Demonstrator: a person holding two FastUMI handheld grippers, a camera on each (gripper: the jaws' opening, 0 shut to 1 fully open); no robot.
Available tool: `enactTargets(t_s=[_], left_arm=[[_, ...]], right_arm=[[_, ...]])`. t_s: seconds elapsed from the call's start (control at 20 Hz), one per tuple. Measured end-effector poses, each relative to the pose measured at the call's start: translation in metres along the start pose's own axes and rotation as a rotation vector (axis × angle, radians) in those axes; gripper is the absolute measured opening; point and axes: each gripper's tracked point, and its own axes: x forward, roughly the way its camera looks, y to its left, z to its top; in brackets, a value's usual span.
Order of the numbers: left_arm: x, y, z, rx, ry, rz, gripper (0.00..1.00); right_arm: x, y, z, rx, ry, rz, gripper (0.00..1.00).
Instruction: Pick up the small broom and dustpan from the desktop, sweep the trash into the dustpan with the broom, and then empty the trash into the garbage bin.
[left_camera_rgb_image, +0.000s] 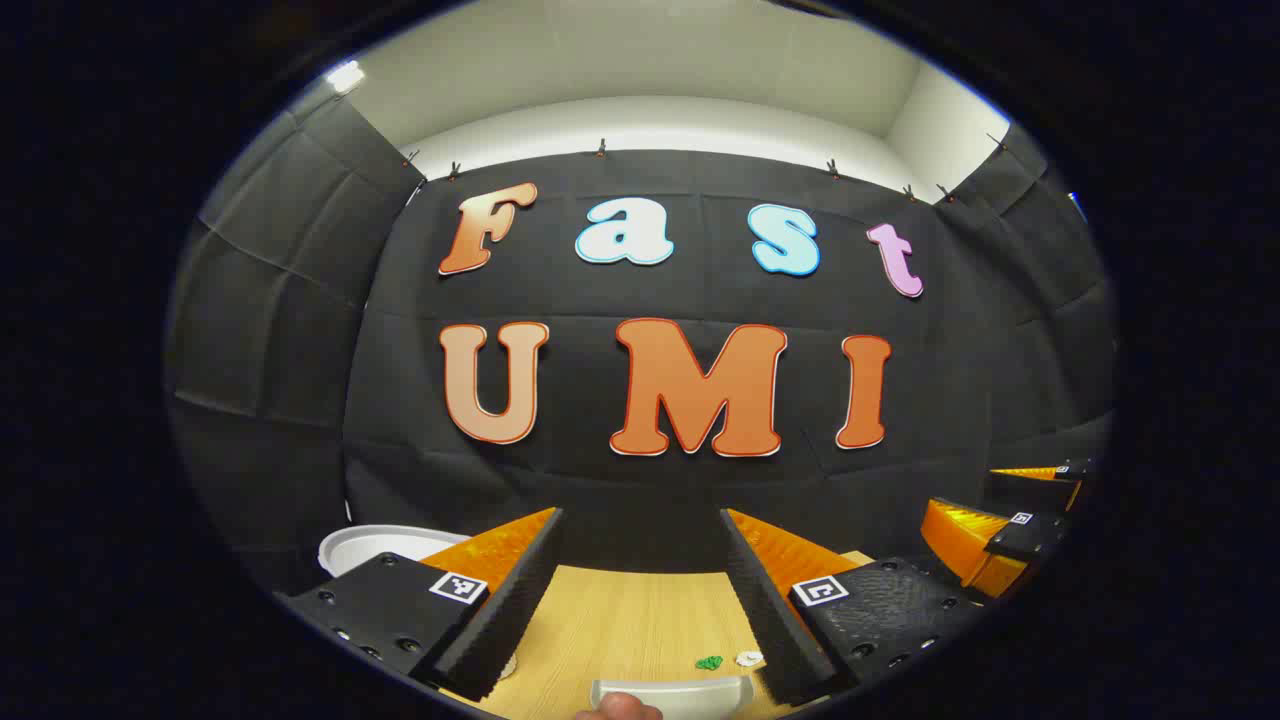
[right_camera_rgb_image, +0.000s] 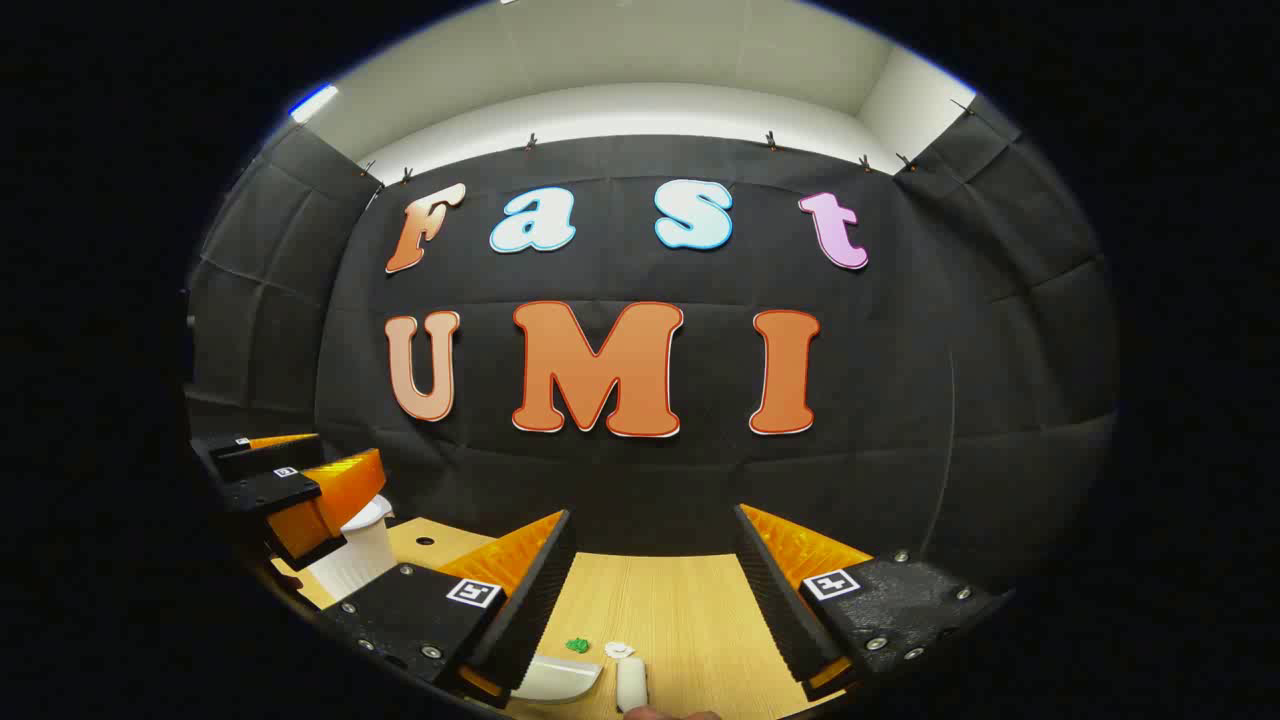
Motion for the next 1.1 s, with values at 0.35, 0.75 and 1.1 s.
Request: enactTargets(t_s=[0.35, 0.75, 1.1], left_arm=[[0.006, -0.015, -0.009, -0.002, 0.031, -0.034, 0.94], [0.001, -0.019, -0.013, 0.007, 0.046, -0.040, 0.95], [-0.003, -0.018, -0.026, 0.004, 0.080, -0.053, 0.94]], right_arm=[[0.000, -0.003, -0.001, -0.002, 0.010, -0.009, 0.94], [-0.002, -0.003, -0.002, -0.004, 0.015, -0.006, 0.94], [-0.004, 0.003, -0.007, -0.008, 0.029, -0.007, 0.94]])
